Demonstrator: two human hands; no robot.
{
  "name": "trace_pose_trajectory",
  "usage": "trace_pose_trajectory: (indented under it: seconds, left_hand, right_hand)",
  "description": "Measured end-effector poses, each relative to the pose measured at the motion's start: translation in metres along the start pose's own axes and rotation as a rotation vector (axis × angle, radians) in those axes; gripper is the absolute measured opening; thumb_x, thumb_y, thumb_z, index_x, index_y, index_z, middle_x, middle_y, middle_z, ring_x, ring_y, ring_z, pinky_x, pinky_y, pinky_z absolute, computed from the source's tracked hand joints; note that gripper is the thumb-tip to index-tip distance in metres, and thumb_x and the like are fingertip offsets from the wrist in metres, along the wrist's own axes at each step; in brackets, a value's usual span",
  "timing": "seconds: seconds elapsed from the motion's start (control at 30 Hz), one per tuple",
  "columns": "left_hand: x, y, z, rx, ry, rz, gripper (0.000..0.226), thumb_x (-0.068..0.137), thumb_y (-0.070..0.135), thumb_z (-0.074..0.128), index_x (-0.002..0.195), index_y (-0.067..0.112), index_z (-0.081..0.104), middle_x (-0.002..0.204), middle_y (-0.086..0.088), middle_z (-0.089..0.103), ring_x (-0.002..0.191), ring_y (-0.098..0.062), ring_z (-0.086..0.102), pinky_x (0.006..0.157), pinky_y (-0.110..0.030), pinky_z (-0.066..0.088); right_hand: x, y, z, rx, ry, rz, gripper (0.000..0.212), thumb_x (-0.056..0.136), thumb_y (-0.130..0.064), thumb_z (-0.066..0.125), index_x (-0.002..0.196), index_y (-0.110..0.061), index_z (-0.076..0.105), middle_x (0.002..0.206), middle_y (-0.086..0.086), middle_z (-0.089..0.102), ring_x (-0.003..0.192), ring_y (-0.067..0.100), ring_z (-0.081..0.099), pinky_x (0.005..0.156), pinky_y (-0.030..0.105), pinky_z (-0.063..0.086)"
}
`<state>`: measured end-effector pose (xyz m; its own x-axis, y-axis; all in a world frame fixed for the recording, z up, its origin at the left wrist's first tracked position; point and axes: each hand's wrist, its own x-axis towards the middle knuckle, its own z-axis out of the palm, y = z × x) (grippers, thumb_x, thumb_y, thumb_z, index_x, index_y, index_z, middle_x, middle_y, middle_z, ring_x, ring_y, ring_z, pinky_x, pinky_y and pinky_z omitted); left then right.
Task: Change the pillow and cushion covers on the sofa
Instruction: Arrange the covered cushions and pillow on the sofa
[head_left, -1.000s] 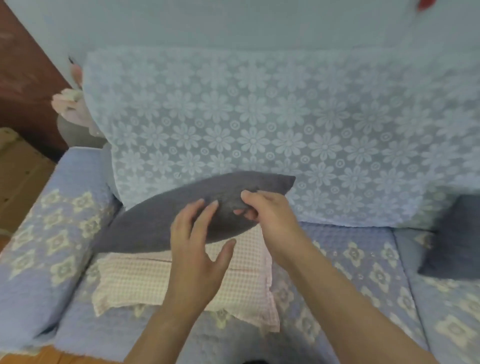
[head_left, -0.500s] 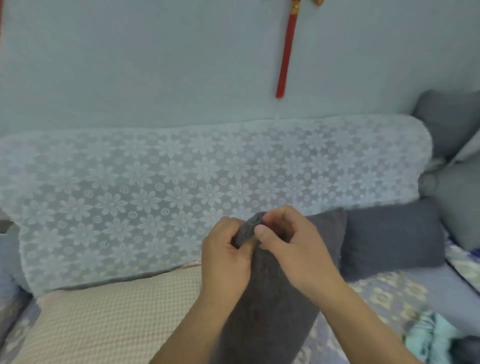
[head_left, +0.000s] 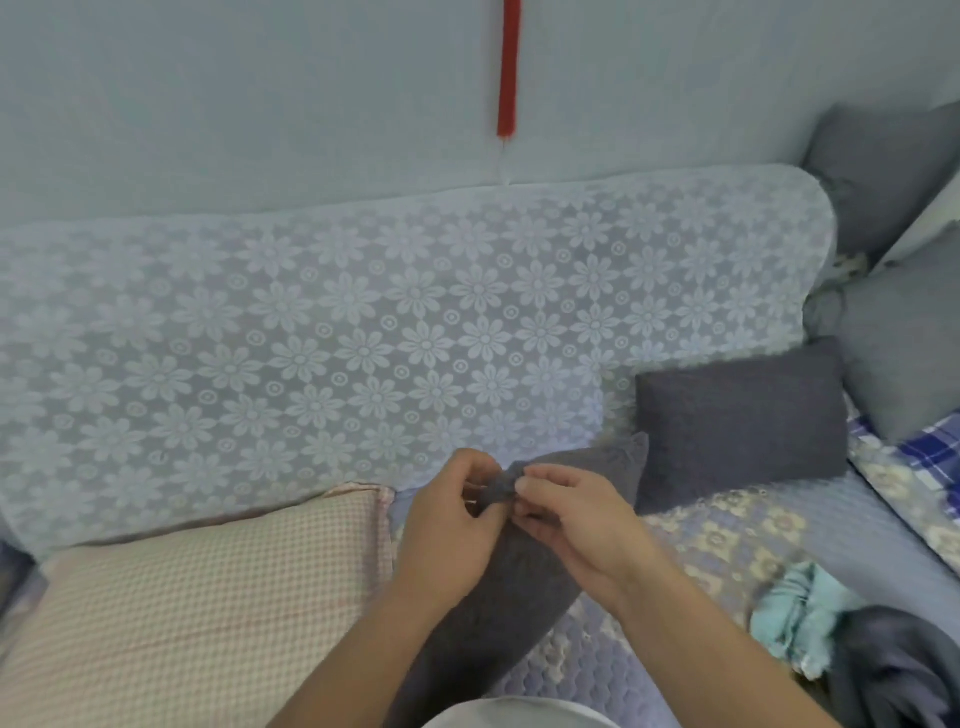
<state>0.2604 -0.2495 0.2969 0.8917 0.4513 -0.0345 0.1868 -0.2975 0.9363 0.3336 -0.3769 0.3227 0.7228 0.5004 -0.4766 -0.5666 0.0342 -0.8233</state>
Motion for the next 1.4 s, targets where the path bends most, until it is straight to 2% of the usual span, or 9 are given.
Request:
trace_pose_trajectory:
  seconds: [0.13, 0.3, 0.47, 0.57, 0.77, 0.9, 1.03, 1.27, 1.4]
  left_hand:
    - [-0.005, 0.008, -0.011, -0.105, -0.035, -0.107, 0.018, 0.094, 0.015, 0.067, 0.097, 0.033, 0.065, 0.106, 0.011, 0.072, 0.106, -0.005, 0.067, 0.096, -0.031, 0.051]
    - [-0.003, 0.017, -0.013, 0.071, 0.009, -0.131, 0.006, 0.094, 0.020, 0.068, 0.090, 0.023, 0.070, 0.088, 0.011, 0.071, 0.086, 0.005, 0.064, 0.082, -0.020, 0.046]
    - [0.005, 0.019, -0.018, -0.170, -0.114, -0.408, 0.017, 0.097, 0.017, 0.066, 0.083, 0.013, 0.074, 0.084, -0.005, 0.072, 0.083, -0.020, 0.066, 0.086, -0.047, 0.054]
    - [0.005, 0.020, -0.024, -0.324, -0.189, -0.438, 0.016, 0.097, 0.013, 0.067, 0.085, 0.008, 0.075, 0.086, -0.009, 0.071, 0.085, -0.021, 0.067, 0.089, -0.045, 0.054]
    - [-0.005, 0.019, -0.030, 0.618, -0.107, 0.266, 0.017, 0.097, 0.033, 0.060, 0.093, 0.029, 0.076, 0.084, 0.012, 0.070, 0.080, -0.006, 0.063, 0.078, -0.028, 0.052]
    - [-0.004, 0.038, -0.033, 0.975, -0.252, 0.336, 0.026, 0.101, 0.038, 0.045, 0.095, 0.027, 0.068, 0.082, 0.008, 0.062, 0.078, -0.012, 0.057, 0.074, -0.031, 0.046]
    - [-0.007, 0.044, -0.031, 0.880, -0.308, 0.172, 0.026, 0.097, 0.029, 0.056, 0.072, 0.029, 0.060, 0.060, 0.011, 0.049, 0.058, -0.007, 0.047, 0.056, -0.020, 0.031]
    - [-0.008, 0.037, -0.027, 0.444, -0.224, -0.183, 0.010, 0.082, 0.019, 0.070, 0.076, 0.024, 0.076, 0.066, 0.009, 0.070, 0.056, 0.002, 0.061, 0.057, -0.022, 0.050]
    - [-0.005, 0.040, -0.037, 0.178, -0.162, -0.277, 0.016, 0.086, 0.011, 0.065, 0.075, 0.013, 0.076, 0.073, -0.006, 0.074, 0.070, -0.018, 0.072, 0.081, -0.042, 0.060]
  right_hand:
    - [0.003, 0.013, -0.001, -0.042, 0.013, -0.055, 0.009, 0.092, -0.001, 0.065, 0.094, 0.001, 0.073, 0.095, 0.020, 0.073, 0.092, 0.026, 0.069, 0.092, 0.032, 0.056]
    - [0.002, 0.025, 0.007, -0.218, 0.127, -0.165, 0.009, 0.086, -0.001, 0.073, 0.089, -0.007, 0.068, 0.084, 0.015, 0.074, 0.082, 0.022, 0.071, 0.080, 0.028, 0.057]
    - [0.000, 0.026, 0.002, -0.217, 0.113, -0.203, 0.024, 0.085, 0.005, 0.072, 0.090, -0.011, 0.055, 0.080, 0.003, 0.071, 0.081, 0.010, 0.068, 0.075, 0.020, 0.052]
    - [-0.001, 0.030, -0.003, -0.163, 0.089, -0.198, 0.026, 0.084, 0.008, 0.071, 0.087, -0.011, 0.054, 0.078, -0.001, 0.070, 0.081, 0.011, 0.066, 0.077, 0.022, 0.051]
    - [-0.005, 0.027, -0.005, -0.253, 0.099, -0.269, 0.027, 0.083, 0.006, 0.073, 0.083, -0.012, 0.053, 0.081, 0.002, 0.073, 0.079, 0.013, 0.068, 0.078, 0.026, 0.052]
    - [-0.014, 0.028, -0.001, -0.393, 0.104, -0.345, 0.026, 0.083, 0.004, 0.074, 0.081, -0.012, 0.054, 0.080, 0.005, 0.072, 0.079, 0.019, 0.069, 0.076, 0.026, 0.056]
    - [-0.020, 0.031, 0.001, -0.538, 0.130, -0.427, 0.025, 0.082, 0.000, 0.075, 0.077, -0.016, 0.056, 0.078, -0.002, 0.071, 0.075, 0.011, 0.067, 0.072, 0.020, 0.053]
    - [-0.021, 0.036, 0.002, -0.795, 0.083, -0.552, 0.025, 0.087, -0.005, 0.071, 0.078, -0.022, 0.055, 0.079, -0.012, 0.064, 0.078, 0.010, 0.062, 0.068, 0.020, 0.050]
    - [-0.019, 0.038, 0.001, -0.691, 0.095, -0.433, 0.020, 0.089, -0.005, 0.069, 0.082, -0.018, 0.055, 0.080, -0.003, 0.064, 0.075, 0.009, 0.060, 0.070, 0.019, 0.049]
